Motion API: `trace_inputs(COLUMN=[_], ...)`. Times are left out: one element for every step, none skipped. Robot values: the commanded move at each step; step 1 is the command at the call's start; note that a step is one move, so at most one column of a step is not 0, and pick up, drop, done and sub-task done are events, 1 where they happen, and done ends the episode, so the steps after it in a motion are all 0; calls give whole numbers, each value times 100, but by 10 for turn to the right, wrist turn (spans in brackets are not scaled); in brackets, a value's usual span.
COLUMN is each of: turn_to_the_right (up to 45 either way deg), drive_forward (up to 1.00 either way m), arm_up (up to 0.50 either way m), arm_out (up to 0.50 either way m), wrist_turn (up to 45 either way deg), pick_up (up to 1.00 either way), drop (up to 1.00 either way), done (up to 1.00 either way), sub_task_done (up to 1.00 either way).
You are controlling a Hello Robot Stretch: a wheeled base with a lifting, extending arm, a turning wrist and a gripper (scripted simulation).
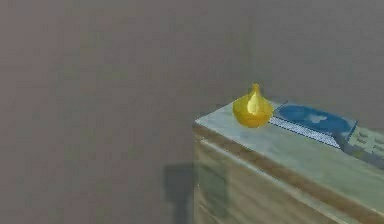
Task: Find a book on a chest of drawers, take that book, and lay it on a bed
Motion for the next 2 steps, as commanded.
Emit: trace_inputs(turn_to_the_right=[-450, -120], drive_forward=[0, 0], arm_up=[0, 0], arm_out=[0, 0], wrist_turn=[0, 0], pick_up=[0, 0], drop=[0, 0], done=[0, 0], sub_task_done=[0, 0])
